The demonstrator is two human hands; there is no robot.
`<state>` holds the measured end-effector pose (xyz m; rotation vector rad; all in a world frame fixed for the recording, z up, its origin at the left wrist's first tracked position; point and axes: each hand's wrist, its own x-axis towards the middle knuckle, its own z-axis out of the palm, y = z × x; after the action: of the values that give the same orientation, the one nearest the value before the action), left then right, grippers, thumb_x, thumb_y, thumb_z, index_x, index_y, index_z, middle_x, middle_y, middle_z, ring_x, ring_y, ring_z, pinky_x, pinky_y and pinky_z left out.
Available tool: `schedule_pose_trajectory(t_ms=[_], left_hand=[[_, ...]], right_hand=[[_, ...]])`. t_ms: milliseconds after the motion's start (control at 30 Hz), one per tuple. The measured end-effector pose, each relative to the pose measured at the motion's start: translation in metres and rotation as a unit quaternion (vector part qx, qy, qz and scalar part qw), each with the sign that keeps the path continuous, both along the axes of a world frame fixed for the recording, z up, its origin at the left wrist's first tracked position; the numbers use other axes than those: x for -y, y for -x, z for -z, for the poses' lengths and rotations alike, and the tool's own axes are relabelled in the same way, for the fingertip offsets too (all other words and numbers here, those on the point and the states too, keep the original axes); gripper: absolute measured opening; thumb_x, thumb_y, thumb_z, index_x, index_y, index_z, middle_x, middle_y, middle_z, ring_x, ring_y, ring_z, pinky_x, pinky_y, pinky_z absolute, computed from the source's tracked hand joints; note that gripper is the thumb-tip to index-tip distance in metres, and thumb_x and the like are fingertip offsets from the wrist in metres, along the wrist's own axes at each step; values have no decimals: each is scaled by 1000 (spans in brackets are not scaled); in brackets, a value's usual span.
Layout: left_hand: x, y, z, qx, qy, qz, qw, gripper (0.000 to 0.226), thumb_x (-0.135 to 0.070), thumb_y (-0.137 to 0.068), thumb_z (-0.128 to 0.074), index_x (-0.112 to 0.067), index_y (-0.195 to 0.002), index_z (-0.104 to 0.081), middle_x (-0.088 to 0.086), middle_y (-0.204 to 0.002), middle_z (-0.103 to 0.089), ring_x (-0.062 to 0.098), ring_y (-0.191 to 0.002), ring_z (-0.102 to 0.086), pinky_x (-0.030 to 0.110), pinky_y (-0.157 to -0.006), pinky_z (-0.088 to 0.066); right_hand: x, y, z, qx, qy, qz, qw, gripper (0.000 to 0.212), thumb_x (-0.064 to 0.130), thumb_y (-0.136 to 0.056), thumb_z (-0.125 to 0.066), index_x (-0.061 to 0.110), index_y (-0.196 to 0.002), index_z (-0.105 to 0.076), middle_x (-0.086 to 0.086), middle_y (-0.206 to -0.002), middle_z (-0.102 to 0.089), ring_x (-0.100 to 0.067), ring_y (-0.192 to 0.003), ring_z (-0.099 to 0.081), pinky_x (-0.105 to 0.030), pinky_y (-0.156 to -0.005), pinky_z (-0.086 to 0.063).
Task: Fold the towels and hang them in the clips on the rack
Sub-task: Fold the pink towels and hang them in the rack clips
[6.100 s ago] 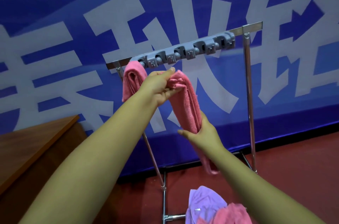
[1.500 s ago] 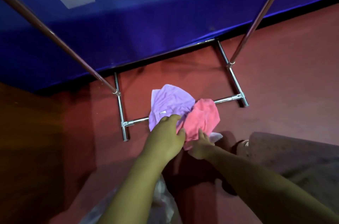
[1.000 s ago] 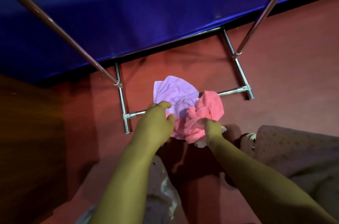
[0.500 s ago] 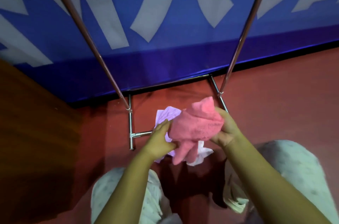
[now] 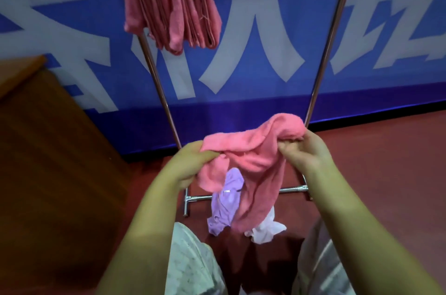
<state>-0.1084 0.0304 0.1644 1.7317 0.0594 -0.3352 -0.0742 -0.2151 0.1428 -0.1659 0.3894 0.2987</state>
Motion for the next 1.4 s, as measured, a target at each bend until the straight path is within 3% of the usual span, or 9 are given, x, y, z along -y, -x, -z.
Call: schedule_pose_trajectory(t_ms=[133,233,367,500,700,833,1000,1167,1400], left_hand=[[16,4,-51,22,53,12,998,24,9,-88,-49,-5,-86,-68,4,-71,-72,12,-63,-65,21,-61,-54],[36,8,-81,20,98,20,995,19,9,-89,-44,1,-84,-61,3,-50,-59,9,-39,-51,15,-38,-41],[62,10,-113,27,118,49,991,20,7,-92,-39,5,-83,-57,3,-42,-55,6,-27,-44,9,-31,-32],[75,4,-135,87,95,80,988,20,6,-92,-42,4,-87,-61,15,-72,-66,17,-58,-64,21,-54,-55],[79,-5,-150,161,43,40,985,13,5,-89,-51,-4,-82,-58,10,-72,-63,9,-56,-59,15,-47,-46],[80,-7,-149,178,124,33,976,18,-1,-90,-54,8,-104,-58,21,-97,-65,23,-84,-64,27,-74,-54],[71,6,-122,255,29,-4,967,17,-18,-82,-70,-20,-92,-56,-2,-87,-61,6,-75,-60,21,-70,-53],[55,4,-74,222,-128,47,965,28,-24,-76,-76,-24,-98,-58,-8,-99,-67,2,-89,-61,15,-83,-47],[25,-8,-61,156,-107,40,981,13,-8,-88,-60,-14,-86,-71,5,-80,-67,12,-73,-60,28,-70,-49]], right_hand=[[-10,23,-12,46,177,-58,981,38,16,-54,-86,10,-83,-62,-1,-71,-70,-15,-71,-69,-30,-75,-55],[-18,39,-29,108,304,-100,941,47,27,-86,-60,12,-129,-49,1,-115,-63,-11,-109,-57,-41,-95,-46],[-28,55,-64,333,487,-123,798,79,17,-72,-78,36,-138,-38,5,-132,-55,-10,-119,-56,-31,-95,-48],[-28,42,-91,378,678,14,630,38,0,-81,-62,32,-100,-58,13,-94,-66,7,-83,-61,-14,-78,-46],[-25,36,-124,349,765,113,529,32,5,-78,-58,25,-103,-62,3,-81,-68,-9,-71,-59,-12,-60,-43],[-28,27,-138,355,746,98,555,12,10,-80,-56,15,-90,-60,-13,-79,-67,-15,-65,-55,-30,-61,-48],[-40,13,-141,222,572,44,789,16,16,-92,-50,15,-95,-65,-7,-77,-67,-21,-65,-63,-26,-53,-50],[-40,15,-144,215,354,22,910,32,29,-100,-41,13,-79,-60,1,-61,-67,-5,-56,-66,-24,-74,-56],[-10,3,-137,156,382,38,910,32,34,-99,-43,7,-100,-61,-8,-95,-67,-18,-88,-65,-35,-88,-51]])
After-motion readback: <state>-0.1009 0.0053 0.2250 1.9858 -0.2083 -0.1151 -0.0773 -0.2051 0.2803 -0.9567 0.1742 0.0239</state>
